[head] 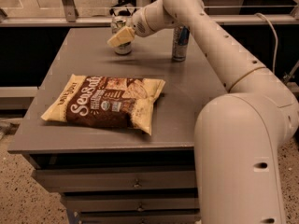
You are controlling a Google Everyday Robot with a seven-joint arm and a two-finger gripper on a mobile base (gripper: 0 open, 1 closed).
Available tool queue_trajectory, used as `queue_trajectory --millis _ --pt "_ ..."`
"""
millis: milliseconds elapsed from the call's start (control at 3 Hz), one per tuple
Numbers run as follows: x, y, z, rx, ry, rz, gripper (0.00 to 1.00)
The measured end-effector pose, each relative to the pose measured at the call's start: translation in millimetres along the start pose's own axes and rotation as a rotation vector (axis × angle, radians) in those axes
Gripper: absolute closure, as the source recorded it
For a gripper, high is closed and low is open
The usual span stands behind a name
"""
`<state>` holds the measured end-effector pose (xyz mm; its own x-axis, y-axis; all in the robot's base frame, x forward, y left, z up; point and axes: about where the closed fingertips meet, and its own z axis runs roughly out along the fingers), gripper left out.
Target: Pick 7up can
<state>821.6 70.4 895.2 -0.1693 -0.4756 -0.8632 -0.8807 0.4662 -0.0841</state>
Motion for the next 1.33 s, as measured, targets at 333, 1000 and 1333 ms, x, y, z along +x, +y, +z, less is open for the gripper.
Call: queue_trajectory --millis 333,1000,1333 --pt "-5.8 1.2 6.9 -0.006 -0.020 0.011 0.47" --pt "-41.0 0.4 -30.2 -0.006 -0.116 -0.058 0.99" --pt "-40.8 0.9 -28.8 -0.007 -0.116 -0.059 1.00"
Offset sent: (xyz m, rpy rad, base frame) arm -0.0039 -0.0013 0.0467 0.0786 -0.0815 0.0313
